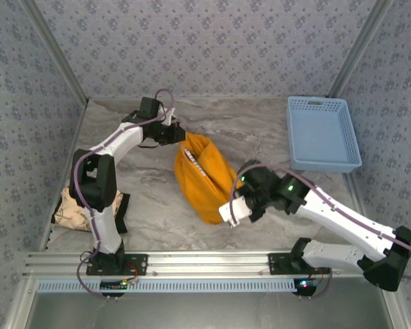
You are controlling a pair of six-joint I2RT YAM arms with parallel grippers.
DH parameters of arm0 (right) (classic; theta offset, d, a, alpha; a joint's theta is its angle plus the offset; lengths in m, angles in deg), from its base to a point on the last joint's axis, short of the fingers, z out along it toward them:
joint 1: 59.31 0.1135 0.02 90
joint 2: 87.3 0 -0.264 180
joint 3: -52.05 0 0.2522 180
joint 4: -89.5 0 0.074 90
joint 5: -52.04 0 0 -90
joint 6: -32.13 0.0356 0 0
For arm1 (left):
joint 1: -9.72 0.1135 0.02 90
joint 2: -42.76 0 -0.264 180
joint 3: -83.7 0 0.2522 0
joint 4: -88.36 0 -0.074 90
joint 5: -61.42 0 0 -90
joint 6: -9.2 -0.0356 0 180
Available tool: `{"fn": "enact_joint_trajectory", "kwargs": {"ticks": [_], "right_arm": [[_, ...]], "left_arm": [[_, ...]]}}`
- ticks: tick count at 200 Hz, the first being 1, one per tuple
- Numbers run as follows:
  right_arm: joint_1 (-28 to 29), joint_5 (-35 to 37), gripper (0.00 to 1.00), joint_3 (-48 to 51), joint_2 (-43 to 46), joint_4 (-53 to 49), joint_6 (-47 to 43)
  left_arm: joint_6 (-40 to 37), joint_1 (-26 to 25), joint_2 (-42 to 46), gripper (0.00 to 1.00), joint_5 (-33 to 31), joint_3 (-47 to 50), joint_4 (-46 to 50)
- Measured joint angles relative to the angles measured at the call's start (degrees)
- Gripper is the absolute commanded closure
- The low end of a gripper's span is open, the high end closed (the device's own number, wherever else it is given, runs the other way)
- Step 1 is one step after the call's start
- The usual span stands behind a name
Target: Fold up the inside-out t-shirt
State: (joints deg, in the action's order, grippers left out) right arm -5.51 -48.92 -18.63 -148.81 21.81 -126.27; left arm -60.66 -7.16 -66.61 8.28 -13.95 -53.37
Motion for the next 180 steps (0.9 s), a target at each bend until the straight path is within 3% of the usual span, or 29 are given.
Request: {"fn": "enact_joint_trajectory", "kwargs": {"ticks": [9,27,41,63,90,123,146,166,180], "right_arm": [[1.68,-0.37,0.82,3.02,-0.37,-0.68,1.73],[2.38,-0.57,0.74,5.62,-2.84,-2.69,4.98],[2.14,-1.14,0.62,5.35,-4.48,-2.80,6.58],[-0.83,-3.52,0.57,2.51,-4.68,-1.01,8.48],[-9.31,-6.45,0.54,-2.73,-4.68,6.75,9.53],[-15.91,-7.04,0.47,-5.16,-10.88,13.31,7.17],[-18.62,-8.81,0.44,-5.14,-19.15,15.15,5.31],[-19.32,-10.67,0.44,-4.92,-23.71,16.57,4.70],[-19.19,-11.13,0.49,-4.22,-25.68,18.69,4.76]], "left_arm": [[0.00,0.00,-1.07,0.74,-0.04,0.68,0.20],[-0.24,-0.35,-3.04,0.68,-0.02,2.73,0.17],[-0.76,-0.48,-3.13,0.65,-0.02,5.14,0.72],[-1.92,-0.57,0.28,0.61,-1.11,8.37,2.10],[-3.02,-1.88,10.91,0.59,-3.74,11.19,5.88],[2.19,-10.10,21.33,0.53,-3.91,17.09,2.19],[7.80,-16.76,18.49,0.51,-5.31,19.93,-1.64],[11.28,-19.67,12.85,0.51,-8.55,19.91,-3.58],[12.79,-20.39,9.64,0.58,-11.06,19.89,-4.09]]}}
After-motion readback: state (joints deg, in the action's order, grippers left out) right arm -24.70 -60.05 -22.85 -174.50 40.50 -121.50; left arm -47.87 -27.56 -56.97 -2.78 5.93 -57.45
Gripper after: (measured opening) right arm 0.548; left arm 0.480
